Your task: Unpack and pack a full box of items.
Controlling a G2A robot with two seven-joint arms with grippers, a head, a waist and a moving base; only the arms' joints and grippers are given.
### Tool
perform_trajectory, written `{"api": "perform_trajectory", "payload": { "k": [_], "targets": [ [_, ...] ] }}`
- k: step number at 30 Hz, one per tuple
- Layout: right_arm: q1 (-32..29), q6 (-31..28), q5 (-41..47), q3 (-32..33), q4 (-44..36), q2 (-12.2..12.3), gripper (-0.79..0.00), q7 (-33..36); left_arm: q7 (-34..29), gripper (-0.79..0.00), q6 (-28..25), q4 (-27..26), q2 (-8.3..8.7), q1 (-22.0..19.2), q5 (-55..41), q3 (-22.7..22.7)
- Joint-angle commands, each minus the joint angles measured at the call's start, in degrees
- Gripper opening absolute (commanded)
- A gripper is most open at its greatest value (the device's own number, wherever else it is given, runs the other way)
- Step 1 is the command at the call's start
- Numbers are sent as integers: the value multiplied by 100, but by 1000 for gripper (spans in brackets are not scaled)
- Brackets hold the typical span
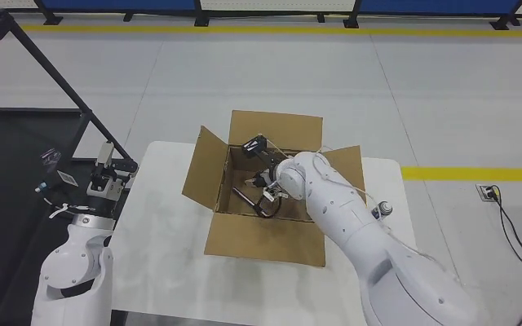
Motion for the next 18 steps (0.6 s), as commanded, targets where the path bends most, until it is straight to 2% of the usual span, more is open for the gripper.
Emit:
{"api": "perform_trajectory", "payload": {
  "k": [1, 6, 10, 18],
  "targets": [
    [19, -149, 2, 101, -95, 120, 0, -122, 0, 0, 0, 0, 0, 0, 0, 0],
    [-1, -551, -41, 423, -514, 529, 0, -322, 0, 0, 0, 0, 0, 0, 0, 0],
    [-239, -611, -196, 838, -1352, 1009, 0, -306, 0, 0, 0, 0, 0, 0, 0, 0],
    [-275, -600, -218, 887, -1457, 1059, 0, -292, 0, 0, 0, 0, 0, 0, 0, 0]
  ]
}}
